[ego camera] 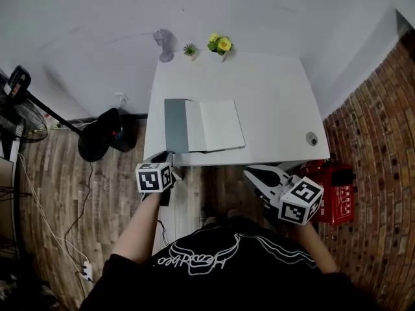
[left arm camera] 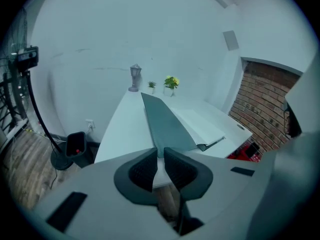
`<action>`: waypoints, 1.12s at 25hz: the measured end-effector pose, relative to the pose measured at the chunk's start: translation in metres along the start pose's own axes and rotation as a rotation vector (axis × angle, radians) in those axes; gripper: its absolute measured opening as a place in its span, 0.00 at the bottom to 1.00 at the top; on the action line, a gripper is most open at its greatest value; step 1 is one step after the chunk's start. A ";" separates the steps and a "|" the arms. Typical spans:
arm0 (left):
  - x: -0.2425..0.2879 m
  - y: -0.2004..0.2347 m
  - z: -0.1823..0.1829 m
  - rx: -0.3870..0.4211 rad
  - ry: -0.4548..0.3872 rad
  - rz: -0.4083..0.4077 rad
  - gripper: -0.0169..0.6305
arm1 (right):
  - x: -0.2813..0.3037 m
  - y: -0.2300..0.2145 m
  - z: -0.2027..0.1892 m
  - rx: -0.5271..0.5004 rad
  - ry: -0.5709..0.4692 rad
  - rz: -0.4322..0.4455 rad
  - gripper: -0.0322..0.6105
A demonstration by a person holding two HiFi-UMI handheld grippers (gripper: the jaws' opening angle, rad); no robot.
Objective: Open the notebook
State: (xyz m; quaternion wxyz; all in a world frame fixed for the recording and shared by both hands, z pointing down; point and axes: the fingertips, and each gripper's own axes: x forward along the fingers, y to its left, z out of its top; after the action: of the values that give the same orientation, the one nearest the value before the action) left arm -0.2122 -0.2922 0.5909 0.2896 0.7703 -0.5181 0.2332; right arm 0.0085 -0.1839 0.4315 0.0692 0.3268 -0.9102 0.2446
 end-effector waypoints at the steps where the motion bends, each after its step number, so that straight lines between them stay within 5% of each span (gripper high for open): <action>1: 0.001 0.001 -0.002 -0.004 0.005 0.000 0.10 | -0.001 0.000 -0.002 0.006 -0.002 -0.004 0.05; 10: 0.002 0.013 -0.013 0.002 0.036 0.051 0.14 | -0.002 0.002 -0.006 0.018 -0.019 0.002 0.05; 21: -0.031 0.003 -0.008 -0.069 0.000 0.044 0.39 | -0.004 0.013 0.001 -0.018 -0.020 0.077 0.05; 25: -0.057 -0.028 0.006 -0.077 -0.064 -0.017 0.39 | -0.015 0.020 0.001 -0.025 -0.018 0.112 0.05; 28: -0.082 -0.074 0.017 -0.049 -0.100 -0.126 0.25 | -0.027 0.024 0.003 -0.033 -0.021 0.129 0.05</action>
State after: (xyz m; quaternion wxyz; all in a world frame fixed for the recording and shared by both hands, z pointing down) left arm -0.1716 -0.2275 0.5094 0.2960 0.8047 -0.4881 0.1630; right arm 0.0143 -0.1544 0.4119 0.0491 0.2691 -0.9340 0.2300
